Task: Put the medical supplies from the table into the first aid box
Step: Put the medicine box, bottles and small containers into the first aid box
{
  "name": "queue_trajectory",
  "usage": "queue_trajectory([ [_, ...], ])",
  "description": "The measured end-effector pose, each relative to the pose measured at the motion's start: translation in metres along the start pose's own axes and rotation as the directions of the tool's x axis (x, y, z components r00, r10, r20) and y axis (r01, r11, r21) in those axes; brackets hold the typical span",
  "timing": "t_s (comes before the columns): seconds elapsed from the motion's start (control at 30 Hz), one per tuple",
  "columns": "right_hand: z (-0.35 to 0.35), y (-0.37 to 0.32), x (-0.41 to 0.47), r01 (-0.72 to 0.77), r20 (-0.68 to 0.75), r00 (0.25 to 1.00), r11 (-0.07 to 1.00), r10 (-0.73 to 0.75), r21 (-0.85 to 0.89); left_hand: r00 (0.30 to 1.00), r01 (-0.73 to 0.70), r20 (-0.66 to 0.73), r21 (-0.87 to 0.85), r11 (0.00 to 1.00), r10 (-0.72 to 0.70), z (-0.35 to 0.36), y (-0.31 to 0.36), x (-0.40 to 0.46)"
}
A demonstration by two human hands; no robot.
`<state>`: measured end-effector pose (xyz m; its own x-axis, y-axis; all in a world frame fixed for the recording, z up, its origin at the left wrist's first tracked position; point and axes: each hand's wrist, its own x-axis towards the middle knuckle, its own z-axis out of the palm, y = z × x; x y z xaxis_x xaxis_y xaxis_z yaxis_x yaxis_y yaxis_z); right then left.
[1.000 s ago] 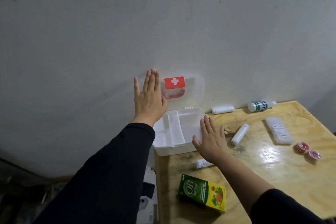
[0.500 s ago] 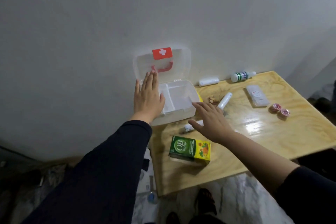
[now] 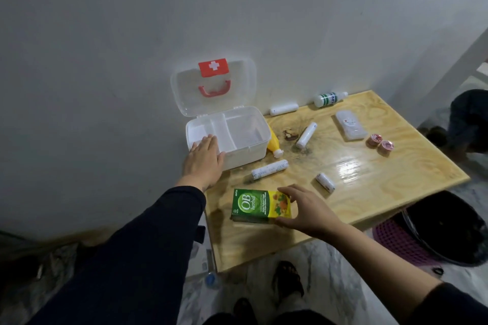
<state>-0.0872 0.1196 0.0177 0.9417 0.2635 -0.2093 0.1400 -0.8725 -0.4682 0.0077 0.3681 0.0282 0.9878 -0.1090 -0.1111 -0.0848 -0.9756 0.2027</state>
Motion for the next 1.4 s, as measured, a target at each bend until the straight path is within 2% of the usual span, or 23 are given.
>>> queue_trajectory([
  [0.1,-0.018,0.001,0.001,0.007,-0.082,0.997,0.999,-0.004,0.032,1.000,0.005,0.006,0.007,1.000,-0.005,0.000,0.001,-0.001],
  [0.23,-0.056,-0.006,0.021,0.025,-0.263,0.965,0.993,0.006,0.112,1.000,0.002,0.002,0.029,1.000,-0.002,0.000,0.001,-0.002],
  [0.33,-0.082,-0.020,0.047,0.017,-0.360,0.933,0.999,0.001,0.046,1.000,0.008,0.000,0.024,1.000,-0.008,0.001,0.005,-0.003],
  [0.43,-0.098,-0.035,0.080,-0.028,-0.392,0.920,0.995,-0.011,-0.093,0.998,0.025,-0.062,-0.030,0.999,-0.027,0.001,0.005,-0.003],
  [0.53,-0.105,-0.047,0.111,-0.060,-0.342,0.939,0.965,-0.033,-0.257,0.997,0.042,-0.070,-0.026,0.999,-0.044,-0.003,0.001,0.005],
  [0.67,-0.104,-0.057,0.141,-0.041,-0.273,0.960,0.939,-0.057,-0.341,0.998,0.053,0.034,0.040,0.998,-0.055,-0.005,-0.006,0.016],
  [0.77,-0.101,-0.061,0.158,0.009,-0.197,0.976,0.928,-0.088,-0.373,0.998,0.052,0.032,0.076,0.996,-0.055,0.000,-0.006,0.015],
  [0.9,-0.093,-0.064,0.179,0.058,-0.114,0.988,0.932,-0.105,-0.358,0.999,0.053,-0.014,0.061,0.997,-0.052,0.000,-0.006,0.015],
  [1.1,-0.078,-0.076,0.203,0.123,0.009,0.992,0.950,-0.126,-0.286,0.999,0.044,0.001,0.063,0.997,-0.045,0.000,-0.008,0.017],
  [1.4,-0.043,-0.073,0.226,0.023,0.082,0.996,0.997,-0.017,-0.075,0.998,0.069,0.007,0.075,0.995,-0.069,0.006,-0.008,0.020],
])
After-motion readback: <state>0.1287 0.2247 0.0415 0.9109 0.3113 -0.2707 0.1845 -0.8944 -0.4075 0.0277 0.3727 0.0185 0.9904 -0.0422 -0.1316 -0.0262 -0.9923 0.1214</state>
